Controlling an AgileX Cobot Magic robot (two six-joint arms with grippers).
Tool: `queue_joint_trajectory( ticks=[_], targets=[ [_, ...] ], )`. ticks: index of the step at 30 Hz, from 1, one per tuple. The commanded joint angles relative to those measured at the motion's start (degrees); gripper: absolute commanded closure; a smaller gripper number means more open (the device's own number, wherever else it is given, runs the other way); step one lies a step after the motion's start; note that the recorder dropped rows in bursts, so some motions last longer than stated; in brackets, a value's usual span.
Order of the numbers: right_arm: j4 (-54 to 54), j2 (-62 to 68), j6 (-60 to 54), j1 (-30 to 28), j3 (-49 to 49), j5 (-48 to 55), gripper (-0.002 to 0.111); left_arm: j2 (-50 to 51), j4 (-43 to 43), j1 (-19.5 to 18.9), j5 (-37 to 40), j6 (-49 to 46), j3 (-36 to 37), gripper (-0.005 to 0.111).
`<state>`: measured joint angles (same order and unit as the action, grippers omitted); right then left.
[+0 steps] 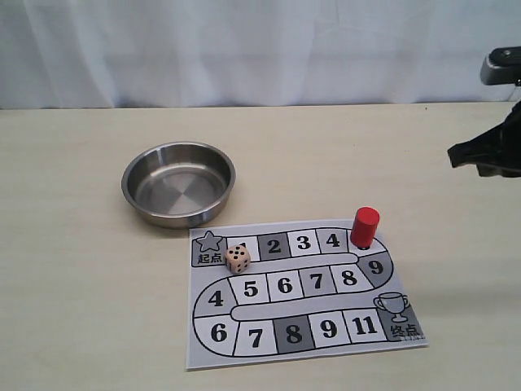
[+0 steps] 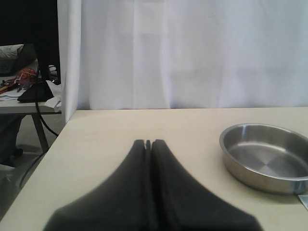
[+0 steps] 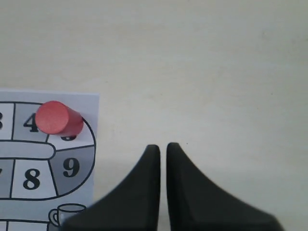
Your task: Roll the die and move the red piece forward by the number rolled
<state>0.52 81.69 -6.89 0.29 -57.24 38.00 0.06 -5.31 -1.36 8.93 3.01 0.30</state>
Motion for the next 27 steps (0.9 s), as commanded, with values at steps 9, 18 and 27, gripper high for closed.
queue_joint_trajectory(
  ticks=[9,18,27],
  targets=[
    [3.3,-23.4,-0.4,-0.2,0.3,0.4,0.104,-0.1,0.0,0.0,-0.7,0.0,-0.3,0.107],
    [3.7,-41.5,-0.4,-0.2,0.3,0.5,0.104,-0.1,0.0,0.0,-0.7,0.0,-0.3,0.107],
    [4.4,-57.8,-0.4,-0.2,0.3,3.9,0.104,-0.1,0.0,0.0,-0.7,0.0,-0.3,0.107]
  ],
)
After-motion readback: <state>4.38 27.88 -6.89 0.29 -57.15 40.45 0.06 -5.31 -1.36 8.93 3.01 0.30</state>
